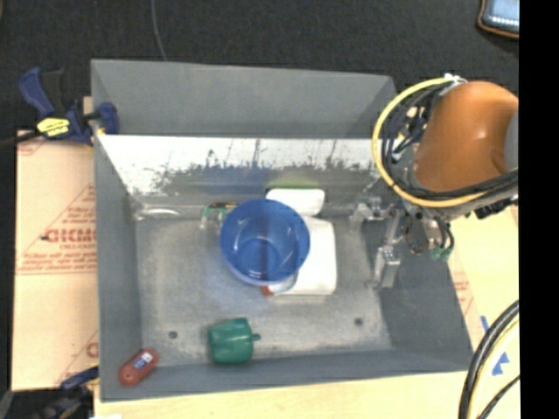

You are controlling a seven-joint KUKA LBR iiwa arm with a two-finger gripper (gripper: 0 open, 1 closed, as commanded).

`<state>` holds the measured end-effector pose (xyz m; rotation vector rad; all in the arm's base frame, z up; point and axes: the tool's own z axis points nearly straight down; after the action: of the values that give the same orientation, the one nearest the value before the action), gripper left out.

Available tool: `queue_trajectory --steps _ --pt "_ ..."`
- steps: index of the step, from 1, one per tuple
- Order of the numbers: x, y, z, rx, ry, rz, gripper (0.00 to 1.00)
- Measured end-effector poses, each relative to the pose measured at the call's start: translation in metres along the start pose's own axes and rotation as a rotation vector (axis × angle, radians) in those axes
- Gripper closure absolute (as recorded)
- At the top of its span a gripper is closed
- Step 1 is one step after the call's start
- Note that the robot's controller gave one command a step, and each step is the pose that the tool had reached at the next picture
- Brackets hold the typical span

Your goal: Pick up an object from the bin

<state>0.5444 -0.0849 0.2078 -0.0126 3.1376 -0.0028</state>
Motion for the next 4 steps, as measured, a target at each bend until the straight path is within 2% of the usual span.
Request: queue_trajectory --steps 1,2,3,4 --pt "0.000 0.000 0.000 0.000 0.000 0.000 0.00" --pt "0.005 0.015 0.019 0.003 -0.011 0.005 0.00" --pt "-0.002 0.020 0.053 0.003 -0.013 0.049 0.00" --pt "0.043 0.048 0.105 -0.003 -0.001 0.086 0.00"
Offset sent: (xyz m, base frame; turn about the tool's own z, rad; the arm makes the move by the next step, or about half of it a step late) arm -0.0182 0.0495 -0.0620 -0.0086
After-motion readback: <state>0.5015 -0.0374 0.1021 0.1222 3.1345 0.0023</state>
